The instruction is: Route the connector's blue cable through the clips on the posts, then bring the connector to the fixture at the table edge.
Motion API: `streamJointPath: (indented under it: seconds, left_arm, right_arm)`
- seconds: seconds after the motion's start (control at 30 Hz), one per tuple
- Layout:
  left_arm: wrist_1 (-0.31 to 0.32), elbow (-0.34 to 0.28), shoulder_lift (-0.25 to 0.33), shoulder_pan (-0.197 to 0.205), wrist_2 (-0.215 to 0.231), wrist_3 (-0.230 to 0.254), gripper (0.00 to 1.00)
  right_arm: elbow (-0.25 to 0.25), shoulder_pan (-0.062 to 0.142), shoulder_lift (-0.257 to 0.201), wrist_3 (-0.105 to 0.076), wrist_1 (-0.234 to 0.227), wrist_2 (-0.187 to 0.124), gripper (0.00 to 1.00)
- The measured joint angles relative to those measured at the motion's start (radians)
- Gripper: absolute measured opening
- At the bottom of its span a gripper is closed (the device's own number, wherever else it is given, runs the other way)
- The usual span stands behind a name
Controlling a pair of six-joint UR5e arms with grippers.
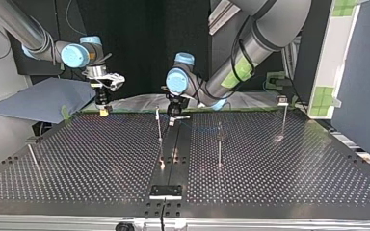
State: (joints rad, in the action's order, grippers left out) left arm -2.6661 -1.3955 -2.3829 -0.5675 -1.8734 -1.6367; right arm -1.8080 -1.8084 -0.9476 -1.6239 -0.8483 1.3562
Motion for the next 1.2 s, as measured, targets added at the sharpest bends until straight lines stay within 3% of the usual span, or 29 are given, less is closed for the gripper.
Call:
streamJointPath:
  seconds: [0.37,1.2]
  left_arm:
    - [-0.02,-0.042,0.048,-0.011,0.054,0.012,1.0]
    - [0.05,-0.187,0.137,-0.036,0.147,0.017,1.0]
  right_arm:
    - [0.0,-0.001,0.002,0.001,0.004,0.0,0.07]
    - [0.0,-0.002,0.004,0.001,0.011,0.0,0.07]
